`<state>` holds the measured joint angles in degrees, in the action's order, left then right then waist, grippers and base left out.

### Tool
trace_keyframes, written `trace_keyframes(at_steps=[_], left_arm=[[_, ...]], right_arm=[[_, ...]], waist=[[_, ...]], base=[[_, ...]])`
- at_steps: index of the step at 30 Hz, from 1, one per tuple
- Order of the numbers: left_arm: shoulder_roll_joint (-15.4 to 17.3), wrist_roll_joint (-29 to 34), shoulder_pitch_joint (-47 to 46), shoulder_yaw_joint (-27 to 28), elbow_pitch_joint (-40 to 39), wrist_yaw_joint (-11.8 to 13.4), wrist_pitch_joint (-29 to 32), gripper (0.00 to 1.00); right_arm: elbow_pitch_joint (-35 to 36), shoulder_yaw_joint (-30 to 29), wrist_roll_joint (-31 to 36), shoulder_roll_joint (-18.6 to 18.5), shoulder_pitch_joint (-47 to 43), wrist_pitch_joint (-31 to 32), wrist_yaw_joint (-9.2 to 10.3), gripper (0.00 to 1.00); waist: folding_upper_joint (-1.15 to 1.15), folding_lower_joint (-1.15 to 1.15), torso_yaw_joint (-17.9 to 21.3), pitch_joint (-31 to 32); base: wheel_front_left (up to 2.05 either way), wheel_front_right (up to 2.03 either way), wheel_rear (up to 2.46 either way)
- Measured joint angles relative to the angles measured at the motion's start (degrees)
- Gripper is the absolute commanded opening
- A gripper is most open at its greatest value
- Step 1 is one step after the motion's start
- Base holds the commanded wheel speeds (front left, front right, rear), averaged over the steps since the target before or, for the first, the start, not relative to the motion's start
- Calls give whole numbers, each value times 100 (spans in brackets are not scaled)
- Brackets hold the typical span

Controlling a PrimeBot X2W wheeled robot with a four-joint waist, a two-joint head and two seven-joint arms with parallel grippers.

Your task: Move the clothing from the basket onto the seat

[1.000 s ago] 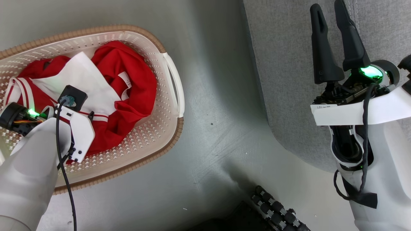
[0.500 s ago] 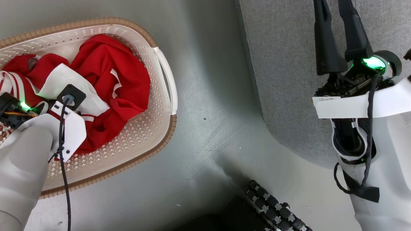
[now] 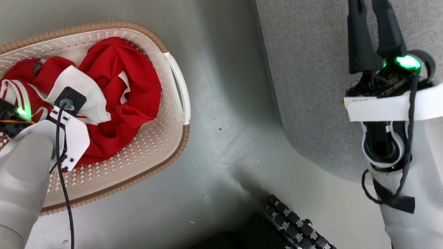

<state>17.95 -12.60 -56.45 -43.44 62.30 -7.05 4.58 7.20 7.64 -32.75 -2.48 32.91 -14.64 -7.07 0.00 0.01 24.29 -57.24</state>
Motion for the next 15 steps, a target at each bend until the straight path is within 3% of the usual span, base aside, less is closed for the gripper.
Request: trace_keyframes(at_steps=[15], left_arm=[[-255, -298, -1, 46, -158, -18, -821, 0]], right_arm=[[21, -182, 93, -1, 166, 0, 0, 100]], waist=[[0, 0, -82, 252]], base=[[0, 0, 0]])
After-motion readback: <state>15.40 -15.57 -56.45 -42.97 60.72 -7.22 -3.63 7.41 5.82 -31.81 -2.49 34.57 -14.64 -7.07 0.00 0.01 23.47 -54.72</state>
